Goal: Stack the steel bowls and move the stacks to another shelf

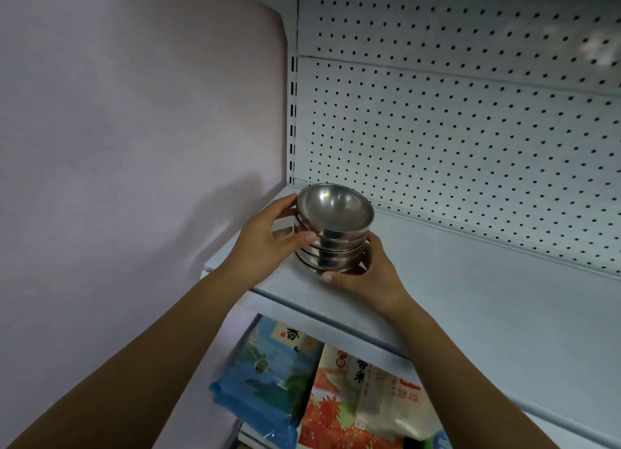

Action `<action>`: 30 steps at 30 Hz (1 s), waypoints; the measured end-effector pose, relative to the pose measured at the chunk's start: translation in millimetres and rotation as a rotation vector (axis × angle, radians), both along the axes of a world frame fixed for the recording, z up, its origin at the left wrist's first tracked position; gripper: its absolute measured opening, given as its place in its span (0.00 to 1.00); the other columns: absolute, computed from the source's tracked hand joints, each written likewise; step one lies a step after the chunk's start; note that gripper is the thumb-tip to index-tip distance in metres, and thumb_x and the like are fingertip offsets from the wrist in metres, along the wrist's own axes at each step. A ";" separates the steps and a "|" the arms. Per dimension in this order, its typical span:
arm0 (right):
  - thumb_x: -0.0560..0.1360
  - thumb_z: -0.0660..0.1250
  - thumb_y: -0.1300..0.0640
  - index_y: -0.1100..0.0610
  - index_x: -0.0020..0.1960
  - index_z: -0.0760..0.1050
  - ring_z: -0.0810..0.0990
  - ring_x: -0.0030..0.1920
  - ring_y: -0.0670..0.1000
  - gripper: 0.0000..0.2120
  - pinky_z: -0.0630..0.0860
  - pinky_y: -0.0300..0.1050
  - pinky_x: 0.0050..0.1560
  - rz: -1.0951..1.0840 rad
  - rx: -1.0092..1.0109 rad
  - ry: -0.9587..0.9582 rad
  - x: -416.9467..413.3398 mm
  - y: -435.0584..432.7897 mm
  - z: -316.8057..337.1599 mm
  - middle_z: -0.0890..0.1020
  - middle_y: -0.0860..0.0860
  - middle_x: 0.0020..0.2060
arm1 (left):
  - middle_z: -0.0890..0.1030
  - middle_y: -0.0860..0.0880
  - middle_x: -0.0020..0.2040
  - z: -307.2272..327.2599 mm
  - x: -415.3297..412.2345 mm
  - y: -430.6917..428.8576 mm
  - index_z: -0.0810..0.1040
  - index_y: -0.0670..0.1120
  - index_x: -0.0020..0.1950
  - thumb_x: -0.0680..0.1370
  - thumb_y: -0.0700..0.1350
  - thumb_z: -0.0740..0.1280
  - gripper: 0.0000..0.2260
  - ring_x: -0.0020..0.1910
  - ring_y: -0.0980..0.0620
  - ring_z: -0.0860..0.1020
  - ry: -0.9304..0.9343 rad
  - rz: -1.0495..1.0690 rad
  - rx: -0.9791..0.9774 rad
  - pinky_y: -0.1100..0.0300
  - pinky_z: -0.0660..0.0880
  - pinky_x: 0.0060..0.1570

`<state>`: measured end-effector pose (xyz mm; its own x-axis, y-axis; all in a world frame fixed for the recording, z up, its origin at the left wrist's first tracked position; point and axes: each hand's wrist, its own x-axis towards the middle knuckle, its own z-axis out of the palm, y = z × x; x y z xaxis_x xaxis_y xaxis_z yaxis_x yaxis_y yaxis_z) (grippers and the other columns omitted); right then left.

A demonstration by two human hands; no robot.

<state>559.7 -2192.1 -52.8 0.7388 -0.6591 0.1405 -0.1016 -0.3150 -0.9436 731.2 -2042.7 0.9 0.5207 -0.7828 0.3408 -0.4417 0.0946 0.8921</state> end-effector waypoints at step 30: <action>0.63 0.85 0.46 0.58 0.75 0.64 0.75 0.58 0.50 0.48 0.76 0.44 0.56 -0.325 -0.082 0.238 183.2 -77.3 26.1 0.76 0.52 0.67 | 0.78 0.47 0.68 -87.0 78.0 9.9 0.78 0.44 0.68 0.80 0.61 0.55 0.27 0.68 0.46 0.72 -0.558 0.429 0.449 0.49 0.73 0.63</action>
<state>742.9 -2269.4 -26.7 0.5125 -0.8571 0.0525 -0.4208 -0.3040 -0.8547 809.3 -2032.7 -86.1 0.6520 -0.6779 0.3397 -0.7464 -0.4950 0.4448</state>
